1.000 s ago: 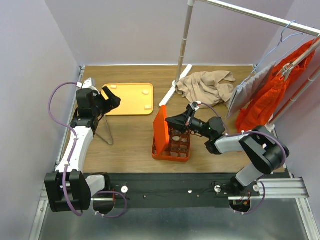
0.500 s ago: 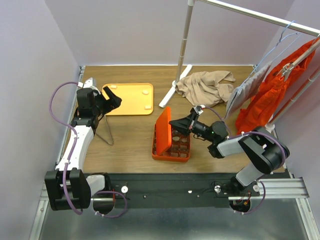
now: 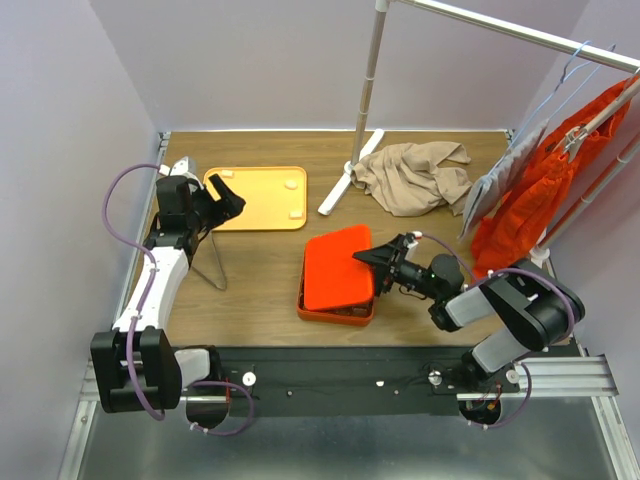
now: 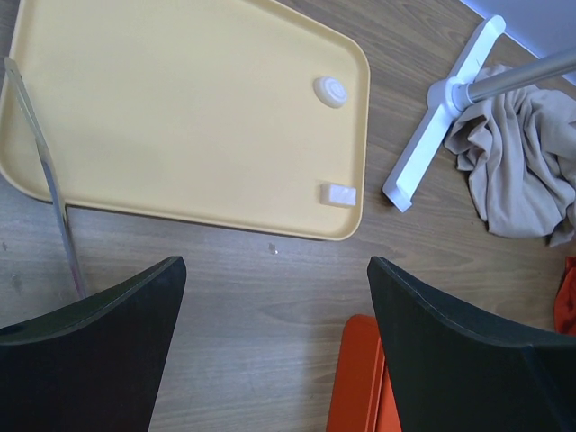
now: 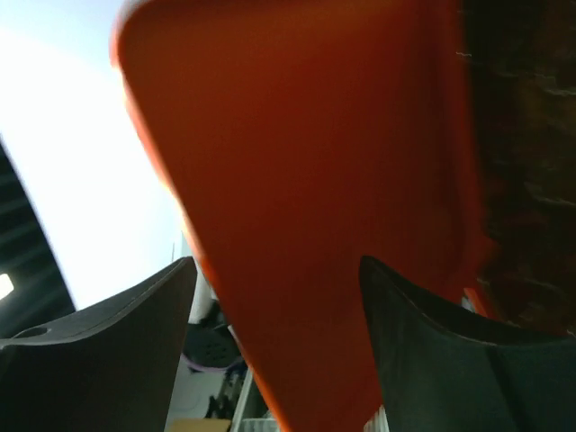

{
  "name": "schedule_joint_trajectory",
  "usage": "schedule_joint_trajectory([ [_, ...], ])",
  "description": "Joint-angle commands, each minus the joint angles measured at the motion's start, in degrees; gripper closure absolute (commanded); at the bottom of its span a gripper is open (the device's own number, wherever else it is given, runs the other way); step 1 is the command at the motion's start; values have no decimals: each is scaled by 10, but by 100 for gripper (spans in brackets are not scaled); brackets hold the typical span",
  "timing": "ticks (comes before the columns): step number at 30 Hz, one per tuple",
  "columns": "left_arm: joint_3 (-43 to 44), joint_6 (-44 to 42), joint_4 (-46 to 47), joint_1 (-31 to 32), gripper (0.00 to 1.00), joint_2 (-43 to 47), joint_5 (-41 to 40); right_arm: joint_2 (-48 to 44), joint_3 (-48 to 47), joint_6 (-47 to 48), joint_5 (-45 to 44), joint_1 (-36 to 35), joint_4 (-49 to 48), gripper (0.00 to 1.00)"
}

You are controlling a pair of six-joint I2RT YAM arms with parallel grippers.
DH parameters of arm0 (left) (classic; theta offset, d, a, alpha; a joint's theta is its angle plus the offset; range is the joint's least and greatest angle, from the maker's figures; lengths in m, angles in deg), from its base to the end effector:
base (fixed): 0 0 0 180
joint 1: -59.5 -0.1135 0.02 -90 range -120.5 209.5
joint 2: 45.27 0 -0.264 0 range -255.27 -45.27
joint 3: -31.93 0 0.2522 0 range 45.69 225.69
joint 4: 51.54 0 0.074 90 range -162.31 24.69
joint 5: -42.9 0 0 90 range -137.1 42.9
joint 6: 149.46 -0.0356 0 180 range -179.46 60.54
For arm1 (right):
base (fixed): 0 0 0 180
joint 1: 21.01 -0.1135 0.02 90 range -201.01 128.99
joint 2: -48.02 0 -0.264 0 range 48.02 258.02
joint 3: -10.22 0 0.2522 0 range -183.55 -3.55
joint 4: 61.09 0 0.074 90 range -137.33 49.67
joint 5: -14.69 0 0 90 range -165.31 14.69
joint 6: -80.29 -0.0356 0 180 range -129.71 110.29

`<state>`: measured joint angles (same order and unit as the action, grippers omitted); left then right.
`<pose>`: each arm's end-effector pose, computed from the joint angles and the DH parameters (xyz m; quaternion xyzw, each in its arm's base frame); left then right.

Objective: Pack the chocolate

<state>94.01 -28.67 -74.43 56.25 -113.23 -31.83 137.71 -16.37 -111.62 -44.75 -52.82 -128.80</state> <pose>0.2669 0.0058 0.2802 -0.1850 0.8354 -0.2312 0.4630 0.1919 0.1403 0.1610 0.2171 0.6467 0.7222 0.1143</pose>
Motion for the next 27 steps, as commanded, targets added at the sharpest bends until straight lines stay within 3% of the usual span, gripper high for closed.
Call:
schedule_joint_trajectory([
  [1,23,-13,6,9,8,-13,16,-10,36,26,27,19,-30,12],
  [8,28,-13,7,24,8,-23,18,-63,27,93,58,39,90,8],
  [11,28,-12,7,30,8,-27,19,-93,-9,152,73,40,218,8],
  [15,34,-11,6,47,8,-38,18,-152,-79,266,75,40,503,7],
  [19,43,-10,9,60,8,-50,14,-166,-158,373,60,40,689,7],
  [27,64,-7,11,92,8,-81,13,-147,-190,457,95,40,798,7],
])
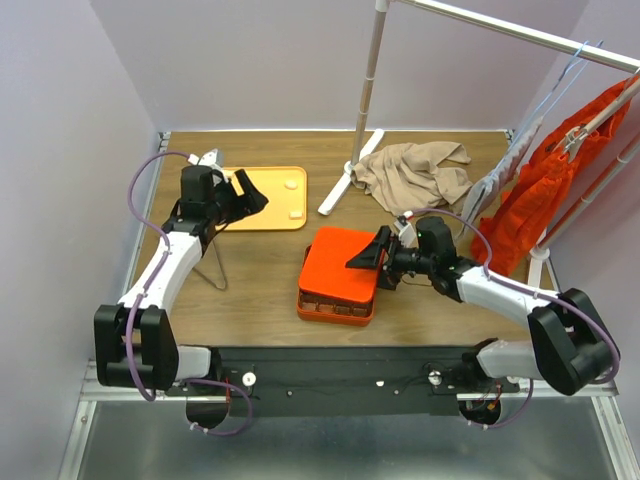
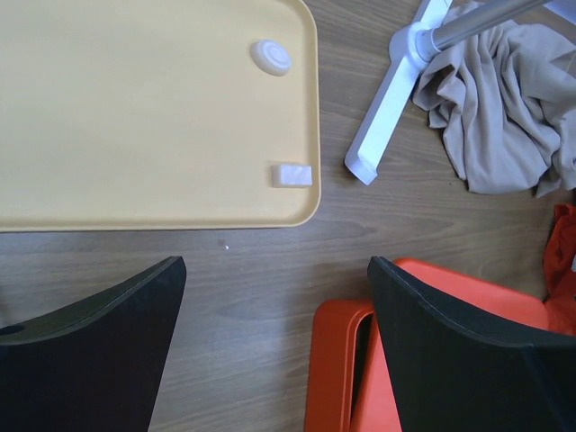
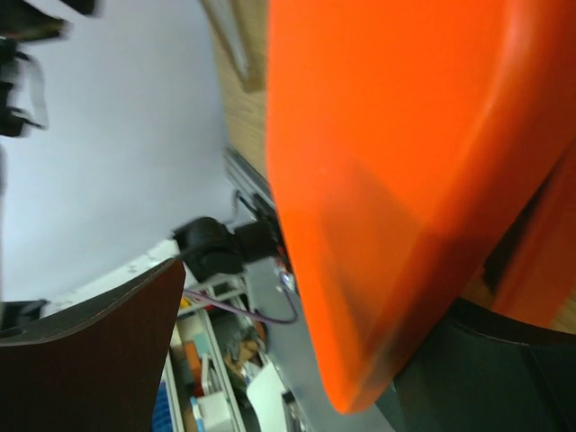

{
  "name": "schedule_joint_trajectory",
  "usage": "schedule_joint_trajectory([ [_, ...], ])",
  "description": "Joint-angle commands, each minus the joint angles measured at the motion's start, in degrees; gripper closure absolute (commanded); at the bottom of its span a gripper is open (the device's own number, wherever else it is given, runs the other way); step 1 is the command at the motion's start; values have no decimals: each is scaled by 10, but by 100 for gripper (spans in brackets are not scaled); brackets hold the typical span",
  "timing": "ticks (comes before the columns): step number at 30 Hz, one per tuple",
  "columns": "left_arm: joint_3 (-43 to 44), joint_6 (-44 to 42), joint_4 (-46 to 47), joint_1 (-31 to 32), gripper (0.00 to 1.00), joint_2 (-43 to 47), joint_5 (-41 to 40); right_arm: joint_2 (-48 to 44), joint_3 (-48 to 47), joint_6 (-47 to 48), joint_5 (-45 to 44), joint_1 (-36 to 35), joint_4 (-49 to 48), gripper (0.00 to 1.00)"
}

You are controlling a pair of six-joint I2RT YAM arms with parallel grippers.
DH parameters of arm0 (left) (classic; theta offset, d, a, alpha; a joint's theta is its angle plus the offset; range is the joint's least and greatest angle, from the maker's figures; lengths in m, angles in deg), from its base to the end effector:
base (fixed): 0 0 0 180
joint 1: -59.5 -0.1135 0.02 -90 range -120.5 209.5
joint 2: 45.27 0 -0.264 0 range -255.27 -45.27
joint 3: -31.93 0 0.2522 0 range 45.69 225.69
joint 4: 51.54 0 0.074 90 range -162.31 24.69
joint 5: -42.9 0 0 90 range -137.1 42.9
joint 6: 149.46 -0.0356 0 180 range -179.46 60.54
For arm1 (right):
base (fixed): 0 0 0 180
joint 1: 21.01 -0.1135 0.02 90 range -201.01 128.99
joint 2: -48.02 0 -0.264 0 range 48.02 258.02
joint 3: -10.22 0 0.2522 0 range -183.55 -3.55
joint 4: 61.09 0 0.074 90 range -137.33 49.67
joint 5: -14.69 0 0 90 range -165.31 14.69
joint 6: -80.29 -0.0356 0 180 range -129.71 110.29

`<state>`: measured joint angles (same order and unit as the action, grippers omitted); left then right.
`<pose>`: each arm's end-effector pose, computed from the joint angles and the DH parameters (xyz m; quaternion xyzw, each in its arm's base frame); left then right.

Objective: Pack the chocolate

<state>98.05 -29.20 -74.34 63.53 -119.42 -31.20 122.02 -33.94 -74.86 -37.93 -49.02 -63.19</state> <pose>0.2892 -0.0301 0.2768 -0.1289 0.8543 -0.2591 0.4318 0.2163 0.1396 0.1942 0.1012 0.8214 0.5442 0.1374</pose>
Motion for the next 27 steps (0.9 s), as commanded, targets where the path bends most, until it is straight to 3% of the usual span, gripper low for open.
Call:
schedule_joint_trajectory([
  [1,30,-5,10,24,8,-24,8,9,-13,99,25,1,157,7],
  [6,52,-8,8,69,8,-66,8,23,-27,171,2,1,239,8],
  [14,69,-14,8,102,8,-100,15,79,-131,299,-32,1,363,7],
  [27,80,-38,-9,111,8,-122,26,50,-189,321,-119,1,497,7],
])
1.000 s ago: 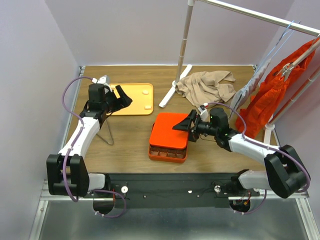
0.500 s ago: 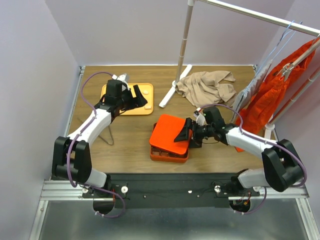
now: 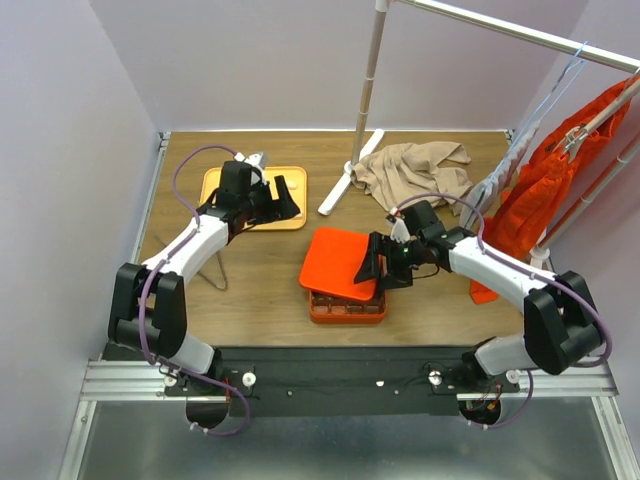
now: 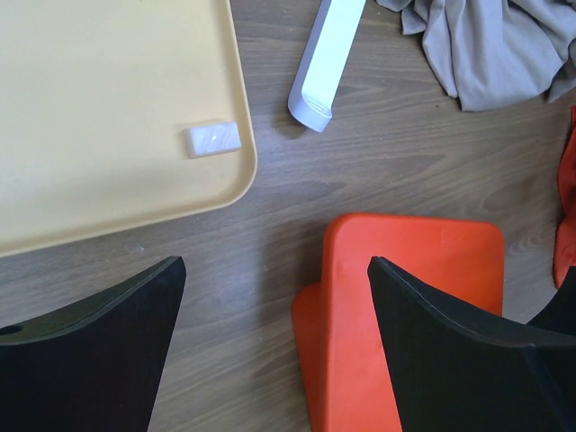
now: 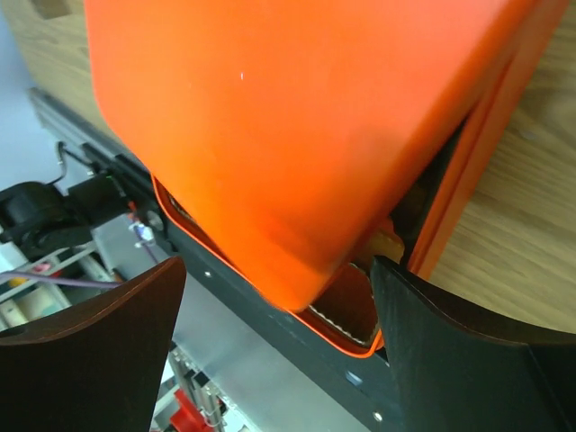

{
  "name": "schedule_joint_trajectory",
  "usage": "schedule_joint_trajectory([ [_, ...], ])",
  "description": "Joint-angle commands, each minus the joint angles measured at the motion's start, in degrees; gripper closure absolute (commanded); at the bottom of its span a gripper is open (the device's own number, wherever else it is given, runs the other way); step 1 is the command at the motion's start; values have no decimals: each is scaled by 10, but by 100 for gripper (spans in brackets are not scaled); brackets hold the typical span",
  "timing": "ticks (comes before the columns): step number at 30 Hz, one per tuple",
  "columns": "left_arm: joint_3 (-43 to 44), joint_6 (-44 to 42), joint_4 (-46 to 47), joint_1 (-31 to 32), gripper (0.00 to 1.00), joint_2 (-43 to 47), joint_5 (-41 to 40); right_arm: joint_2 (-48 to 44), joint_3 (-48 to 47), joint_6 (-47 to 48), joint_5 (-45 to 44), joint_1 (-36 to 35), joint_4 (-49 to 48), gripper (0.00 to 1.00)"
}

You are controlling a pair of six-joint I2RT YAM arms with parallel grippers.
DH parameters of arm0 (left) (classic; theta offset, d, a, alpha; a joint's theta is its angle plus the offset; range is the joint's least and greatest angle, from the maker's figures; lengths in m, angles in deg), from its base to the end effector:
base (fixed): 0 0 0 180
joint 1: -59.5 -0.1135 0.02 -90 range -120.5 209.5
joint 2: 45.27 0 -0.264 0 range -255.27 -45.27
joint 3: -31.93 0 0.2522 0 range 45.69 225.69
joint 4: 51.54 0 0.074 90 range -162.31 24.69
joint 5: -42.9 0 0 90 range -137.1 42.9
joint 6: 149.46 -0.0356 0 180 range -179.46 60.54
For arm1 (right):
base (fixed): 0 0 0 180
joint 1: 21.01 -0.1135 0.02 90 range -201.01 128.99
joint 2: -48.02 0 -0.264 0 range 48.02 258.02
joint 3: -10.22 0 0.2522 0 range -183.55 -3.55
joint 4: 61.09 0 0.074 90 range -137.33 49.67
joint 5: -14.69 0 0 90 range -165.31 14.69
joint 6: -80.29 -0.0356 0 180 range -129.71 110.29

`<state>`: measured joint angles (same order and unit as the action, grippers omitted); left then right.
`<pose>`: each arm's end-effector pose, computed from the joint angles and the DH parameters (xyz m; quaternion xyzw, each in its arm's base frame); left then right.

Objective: Pack the chocolate

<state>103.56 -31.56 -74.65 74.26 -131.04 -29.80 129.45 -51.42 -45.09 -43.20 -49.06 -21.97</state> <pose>0.3174 -0.0946 0.2498 -0.0350 0.8875 -0.2853 0.3601 0.2309 0.1445 0.2000 -0.0148 0.9287 0.3620 0.0790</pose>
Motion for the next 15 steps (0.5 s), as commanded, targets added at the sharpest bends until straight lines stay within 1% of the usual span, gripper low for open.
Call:
schedule_joint_trajectory([
  [1,28,-15,-6,4,8,-6,12,-28,-17,22,-71,2,93,7],
  [6,29,-23,-9,10,8,-21,19,-43,-30,22,-101,2,101,8],
  [13,29,-31,-11,48,8,-52,35,-38,-69,27,-117,2,100,10],
  [15,29,-29,-5,54,7,-61,33,-40,-73,30,-137,2,101,10],
])
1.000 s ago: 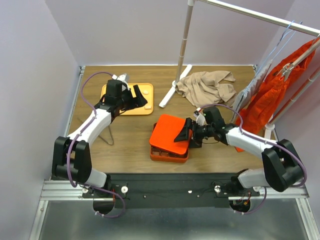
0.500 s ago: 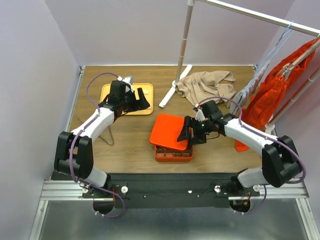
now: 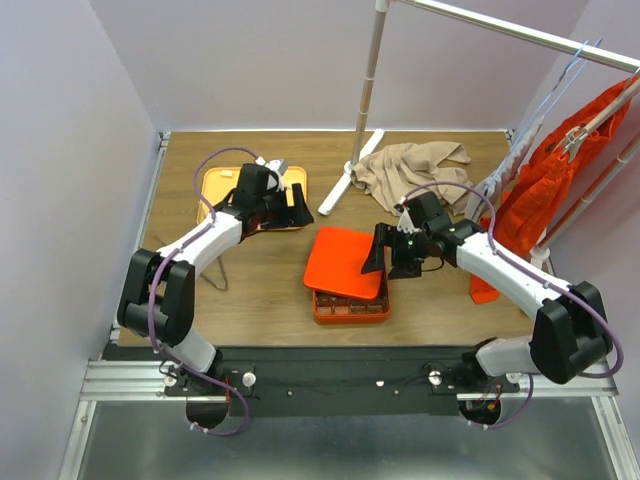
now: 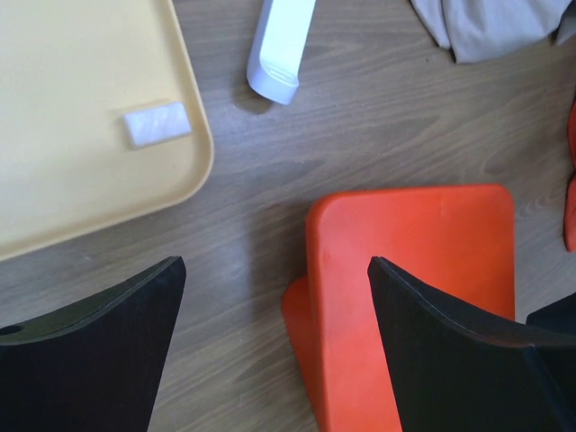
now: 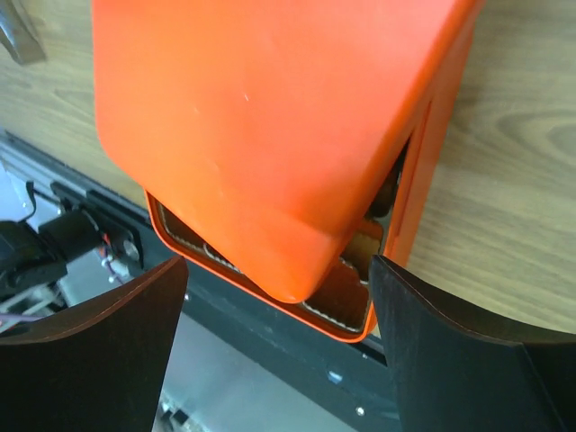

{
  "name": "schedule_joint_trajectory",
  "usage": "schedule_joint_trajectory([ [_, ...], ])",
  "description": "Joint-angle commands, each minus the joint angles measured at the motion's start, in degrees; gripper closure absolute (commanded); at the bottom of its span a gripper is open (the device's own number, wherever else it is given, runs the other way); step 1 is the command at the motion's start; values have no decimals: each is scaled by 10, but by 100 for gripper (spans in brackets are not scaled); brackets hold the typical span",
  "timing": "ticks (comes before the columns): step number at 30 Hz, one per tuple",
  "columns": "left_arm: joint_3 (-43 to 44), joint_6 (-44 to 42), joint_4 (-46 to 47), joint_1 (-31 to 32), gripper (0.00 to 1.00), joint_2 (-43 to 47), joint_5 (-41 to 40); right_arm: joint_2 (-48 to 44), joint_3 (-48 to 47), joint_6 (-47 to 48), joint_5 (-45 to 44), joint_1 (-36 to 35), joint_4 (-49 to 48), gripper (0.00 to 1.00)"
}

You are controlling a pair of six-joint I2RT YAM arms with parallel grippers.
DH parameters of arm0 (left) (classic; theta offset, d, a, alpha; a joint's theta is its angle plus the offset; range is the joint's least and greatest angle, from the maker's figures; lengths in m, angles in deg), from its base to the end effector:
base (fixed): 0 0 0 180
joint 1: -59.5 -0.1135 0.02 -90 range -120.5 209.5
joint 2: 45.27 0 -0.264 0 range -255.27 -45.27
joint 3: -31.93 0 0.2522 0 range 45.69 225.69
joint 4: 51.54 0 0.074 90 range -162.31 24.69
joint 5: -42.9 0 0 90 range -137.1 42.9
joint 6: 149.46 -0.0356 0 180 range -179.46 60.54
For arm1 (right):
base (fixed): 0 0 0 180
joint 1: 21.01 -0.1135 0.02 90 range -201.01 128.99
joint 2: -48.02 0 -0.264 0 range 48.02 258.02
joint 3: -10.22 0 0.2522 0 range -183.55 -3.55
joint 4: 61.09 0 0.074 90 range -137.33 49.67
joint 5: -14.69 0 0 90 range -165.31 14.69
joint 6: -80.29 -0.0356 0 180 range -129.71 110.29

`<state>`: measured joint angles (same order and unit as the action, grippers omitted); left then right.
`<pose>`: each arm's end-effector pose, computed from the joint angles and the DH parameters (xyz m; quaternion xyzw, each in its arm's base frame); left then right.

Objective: Pack the chocolate

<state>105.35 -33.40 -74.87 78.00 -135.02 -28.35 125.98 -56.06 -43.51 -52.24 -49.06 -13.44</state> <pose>0.3224 -0.1199 0.2378 0.0103 0.8956 -0.2955 0.3324 0.2285 0.1376 0.2288 -0.0054 0.9464 0.2986 0.1232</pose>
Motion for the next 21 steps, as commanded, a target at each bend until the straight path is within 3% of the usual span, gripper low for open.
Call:
schedule_joint_trajectory([
  [1,12,-8,0,18,8,-24,17,-5,-27,15,-57,2,16,10],
  [12,128,-69,-32,71,8,-130,5,-25,-1,7,-159,2,23,11],
  [21,159,-105,-84,101,8,-163,-32,-89,31,49,-137,0,22,10],
])
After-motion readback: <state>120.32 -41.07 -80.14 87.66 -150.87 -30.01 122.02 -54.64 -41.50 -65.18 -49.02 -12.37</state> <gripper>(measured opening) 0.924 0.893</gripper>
